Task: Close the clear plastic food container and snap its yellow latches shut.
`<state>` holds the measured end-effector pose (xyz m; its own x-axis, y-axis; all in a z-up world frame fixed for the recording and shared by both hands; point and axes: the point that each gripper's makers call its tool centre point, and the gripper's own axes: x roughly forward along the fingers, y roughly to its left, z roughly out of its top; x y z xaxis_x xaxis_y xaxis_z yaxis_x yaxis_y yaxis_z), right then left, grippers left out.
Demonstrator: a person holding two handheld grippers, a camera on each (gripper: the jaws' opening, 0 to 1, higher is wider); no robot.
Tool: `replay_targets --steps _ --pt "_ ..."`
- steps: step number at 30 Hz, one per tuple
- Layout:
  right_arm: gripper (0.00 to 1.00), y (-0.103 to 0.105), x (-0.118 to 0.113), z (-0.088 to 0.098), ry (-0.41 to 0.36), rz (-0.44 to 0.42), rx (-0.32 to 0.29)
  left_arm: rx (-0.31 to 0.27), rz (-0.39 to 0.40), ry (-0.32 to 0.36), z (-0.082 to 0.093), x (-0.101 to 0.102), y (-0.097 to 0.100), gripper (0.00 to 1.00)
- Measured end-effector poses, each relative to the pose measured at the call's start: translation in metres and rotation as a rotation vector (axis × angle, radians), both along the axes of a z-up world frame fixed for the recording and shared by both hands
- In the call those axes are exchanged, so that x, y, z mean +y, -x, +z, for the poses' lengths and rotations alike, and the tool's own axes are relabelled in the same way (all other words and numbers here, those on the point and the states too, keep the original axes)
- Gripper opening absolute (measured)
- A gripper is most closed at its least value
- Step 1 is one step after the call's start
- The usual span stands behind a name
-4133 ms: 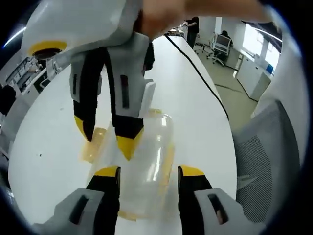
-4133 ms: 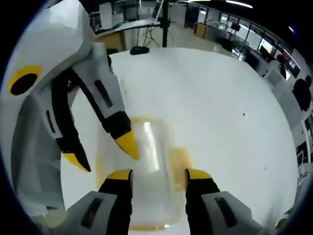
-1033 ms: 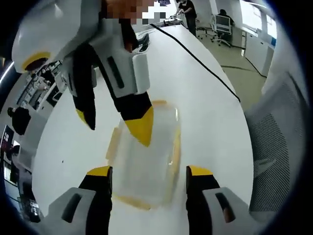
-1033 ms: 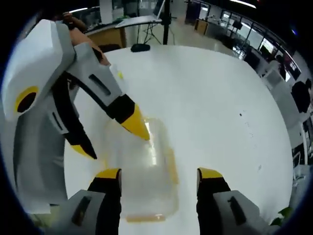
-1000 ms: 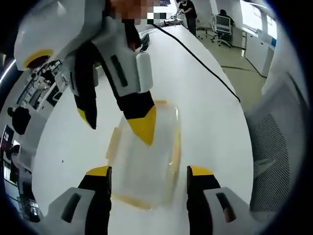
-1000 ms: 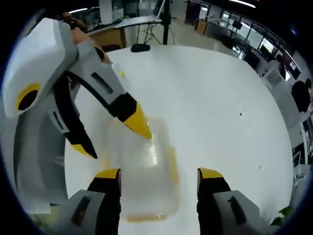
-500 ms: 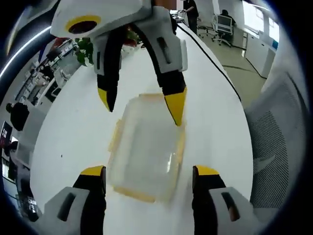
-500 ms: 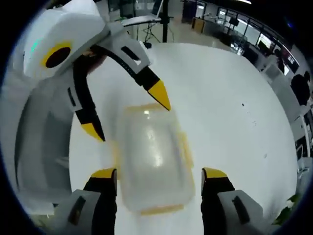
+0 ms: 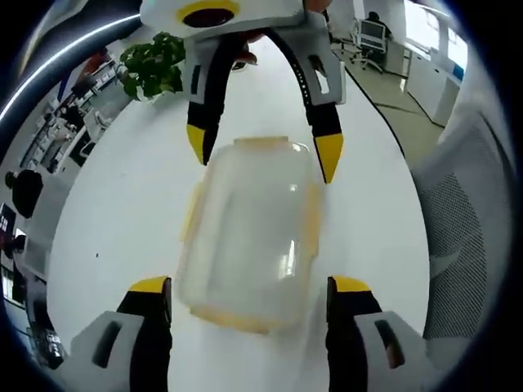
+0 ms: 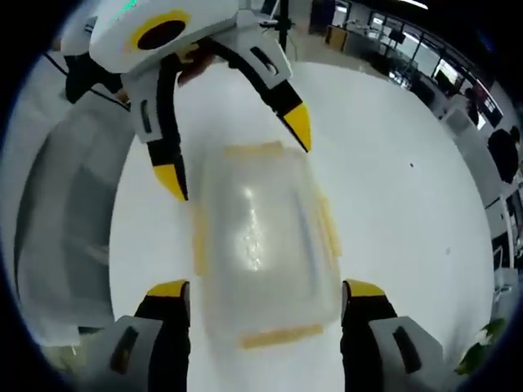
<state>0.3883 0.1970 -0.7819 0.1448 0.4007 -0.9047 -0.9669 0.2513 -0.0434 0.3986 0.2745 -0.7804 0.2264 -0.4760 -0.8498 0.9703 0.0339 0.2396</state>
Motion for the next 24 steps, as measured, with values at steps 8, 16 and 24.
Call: replay_targets --steps 8,16,24 --pt "0.76 -0.0012 -0.0074 -0.0059 0.023 0.024 -0.023 0.010 -0.027 -0.010 -0.0079 -0.0023 -0.0031 0.77" --pt "0.72 0.0003 -0.0056 -0.0058 0.015 0.012 0.000 -0.004 -0.040 -0.010 -0.0078 -0.0030 -0.0060 0.73" --pt "0.71 0.0005 -0.0057 -0.0059 0.025 0.015 0.001 -0.006 -0.036 0.007 -0.0078 -0.0032 -0.0055 0.72"
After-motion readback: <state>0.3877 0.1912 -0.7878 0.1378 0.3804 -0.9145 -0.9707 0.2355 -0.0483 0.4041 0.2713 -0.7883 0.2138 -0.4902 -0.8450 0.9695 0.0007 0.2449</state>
